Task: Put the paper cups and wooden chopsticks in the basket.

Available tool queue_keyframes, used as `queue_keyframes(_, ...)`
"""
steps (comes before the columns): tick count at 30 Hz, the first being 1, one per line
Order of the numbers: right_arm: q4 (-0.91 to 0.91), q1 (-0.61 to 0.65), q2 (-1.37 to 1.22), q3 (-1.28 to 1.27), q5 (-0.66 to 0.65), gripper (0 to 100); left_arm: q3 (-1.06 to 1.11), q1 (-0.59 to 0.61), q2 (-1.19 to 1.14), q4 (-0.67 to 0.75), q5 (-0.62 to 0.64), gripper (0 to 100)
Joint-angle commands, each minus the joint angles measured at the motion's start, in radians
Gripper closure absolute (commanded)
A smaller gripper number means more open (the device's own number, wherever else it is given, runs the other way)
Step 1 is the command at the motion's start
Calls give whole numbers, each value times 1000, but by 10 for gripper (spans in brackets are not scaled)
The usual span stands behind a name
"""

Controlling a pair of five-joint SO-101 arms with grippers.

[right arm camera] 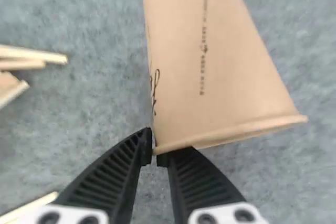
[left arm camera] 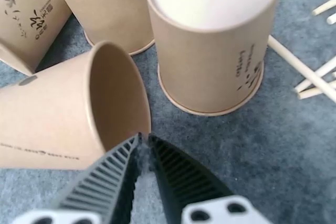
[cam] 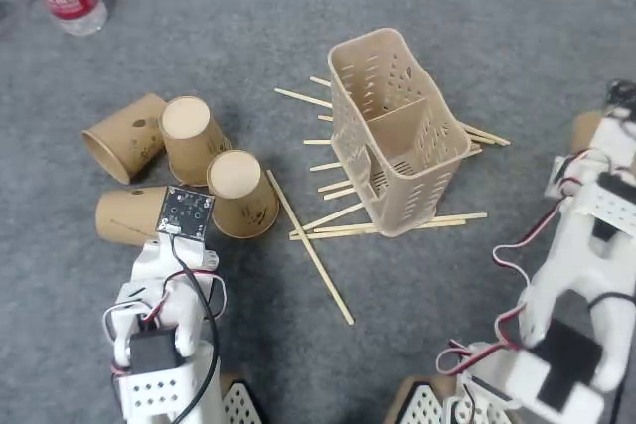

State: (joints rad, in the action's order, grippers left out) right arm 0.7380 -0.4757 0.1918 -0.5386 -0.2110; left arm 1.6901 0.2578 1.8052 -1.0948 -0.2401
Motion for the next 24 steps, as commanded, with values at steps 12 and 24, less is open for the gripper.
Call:
queue_keyframes(12,740,384,311,807,-167,991,-7,2,15,2,-9,984)
queue_keyframes(24,1061,707,39,1274,-219,991,-7,2,15,2,-9,984)
